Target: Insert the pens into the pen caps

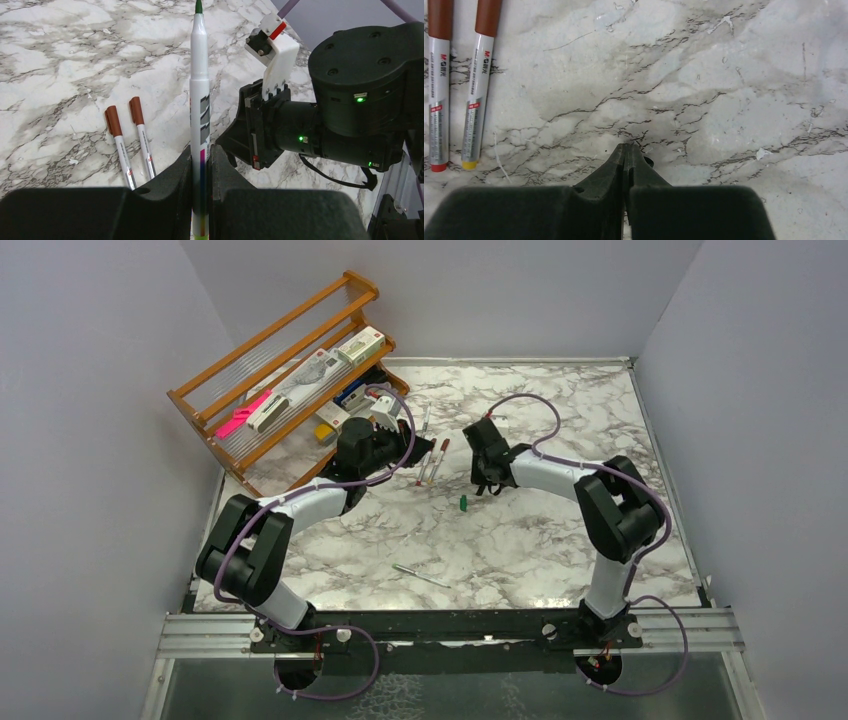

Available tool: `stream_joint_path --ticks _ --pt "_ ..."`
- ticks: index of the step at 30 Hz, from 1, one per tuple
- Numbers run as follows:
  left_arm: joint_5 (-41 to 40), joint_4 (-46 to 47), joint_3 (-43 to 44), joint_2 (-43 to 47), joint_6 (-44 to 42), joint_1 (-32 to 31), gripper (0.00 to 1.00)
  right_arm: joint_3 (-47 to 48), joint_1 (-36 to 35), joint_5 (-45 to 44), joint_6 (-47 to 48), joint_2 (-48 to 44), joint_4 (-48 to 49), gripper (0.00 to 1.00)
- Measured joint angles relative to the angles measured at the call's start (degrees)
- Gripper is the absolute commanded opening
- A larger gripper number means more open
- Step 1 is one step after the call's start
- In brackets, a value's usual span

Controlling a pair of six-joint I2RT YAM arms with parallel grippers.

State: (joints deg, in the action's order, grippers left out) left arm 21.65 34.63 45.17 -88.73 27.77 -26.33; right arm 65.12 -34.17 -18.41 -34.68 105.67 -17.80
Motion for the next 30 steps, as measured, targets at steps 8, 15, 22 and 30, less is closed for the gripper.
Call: stream_joint_path --ticks 8,15,22,30 --pt "0.1 0.0 0.0 0.0 0.2 0.0 0.0 0.4 0.0 0.5 0.5 1.3 -0.1 0.01" --pt "1.0 0.0 0.0 -0.5 0.7 0.0 0.0 -0.5 0.0 -0.1 0.5 0.8 0.2 0.01" --pt "1.3 0.0 0.0 -0.7 1.1 0.0 0.0 -4.7 0.0 -0.5 0.0 -2.4 0.8 0.01" --pt "1.5 0.0 0.0 -0.7 1.2 -0.7 0.0 -9.1 0.0 -0.6 -1.2 -6.0 1.2 0.01"
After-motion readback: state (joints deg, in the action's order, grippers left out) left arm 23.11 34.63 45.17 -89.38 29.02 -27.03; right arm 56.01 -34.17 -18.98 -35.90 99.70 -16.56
